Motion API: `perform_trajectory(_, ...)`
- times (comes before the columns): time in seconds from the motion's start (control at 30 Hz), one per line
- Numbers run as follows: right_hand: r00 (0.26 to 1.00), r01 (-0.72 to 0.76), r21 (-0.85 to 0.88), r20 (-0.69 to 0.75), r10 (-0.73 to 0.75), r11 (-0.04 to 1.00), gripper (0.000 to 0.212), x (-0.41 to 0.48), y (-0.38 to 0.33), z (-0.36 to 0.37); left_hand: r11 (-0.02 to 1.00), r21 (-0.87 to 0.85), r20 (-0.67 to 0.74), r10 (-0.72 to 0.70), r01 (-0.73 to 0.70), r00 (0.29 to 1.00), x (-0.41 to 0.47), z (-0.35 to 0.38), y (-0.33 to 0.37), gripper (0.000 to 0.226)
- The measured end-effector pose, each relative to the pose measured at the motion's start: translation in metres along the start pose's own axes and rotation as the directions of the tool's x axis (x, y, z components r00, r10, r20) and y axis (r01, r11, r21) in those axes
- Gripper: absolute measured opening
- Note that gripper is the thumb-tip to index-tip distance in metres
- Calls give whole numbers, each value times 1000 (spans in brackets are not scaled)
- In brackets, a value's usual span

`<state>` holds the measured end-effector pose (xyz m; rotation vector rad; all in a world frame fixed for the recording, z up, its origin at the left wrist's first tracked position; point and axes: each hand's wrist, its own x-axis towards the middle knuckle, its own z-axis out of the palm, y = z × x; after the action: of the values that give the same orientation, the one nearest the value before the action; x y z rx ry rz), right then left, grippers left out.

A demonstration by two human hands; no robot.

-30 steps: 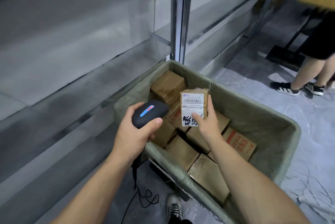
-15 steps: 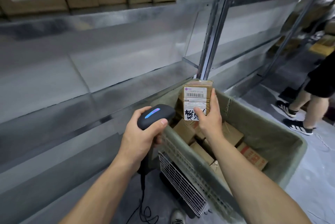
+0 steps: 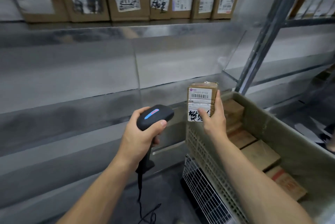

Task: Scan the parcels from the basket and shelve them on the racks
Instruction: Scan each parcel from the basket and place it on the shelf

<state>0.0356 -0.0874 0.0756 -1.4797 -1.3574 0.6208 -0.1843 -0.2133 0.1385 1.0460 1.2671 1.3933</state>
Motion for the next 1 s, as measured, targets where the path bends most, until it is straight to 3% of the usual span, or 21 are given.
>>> perform_trajectory(0.2, 985, 66, 48, 154, -73, 997, 88, 1, -27, 78, 999, 24, -216, 39, -35, 976, 3, -60, 11, 55)
perform_trajectory(0.4, 917, 154, 199, 335, -215, 968, 83, 2, -62, 163, 998, 38, -406, 57, -46, 912, 10, -116, 18, 55)
perform_trajectory(0.57, 844, 181, 309, 438, -309, 934, 74, 0, -94, 238, 997, 33, -553, 72, -65, 830, 16, -163, 24, 69)
perform_trajectory(0.77, 723, 173, 453, 544, -425, 875, 80, -13, -124, 317, 996, 44, -710, 88, -80, 698, 18, -212, 26, 55)
perform_trajectory(0.9, 653, 167, 471, 606, -455, 866, 83, -33, -144, 359, 996, 20, -788, 70, -89, 612, 8, -242, 24, 52)
perform_trajectory(1.0, 625, 143, 461, 644, -441, 876, 85, -45, -152, 381, 995, 2, -809, 62, -103, 584, 1, -258, 24, 51)
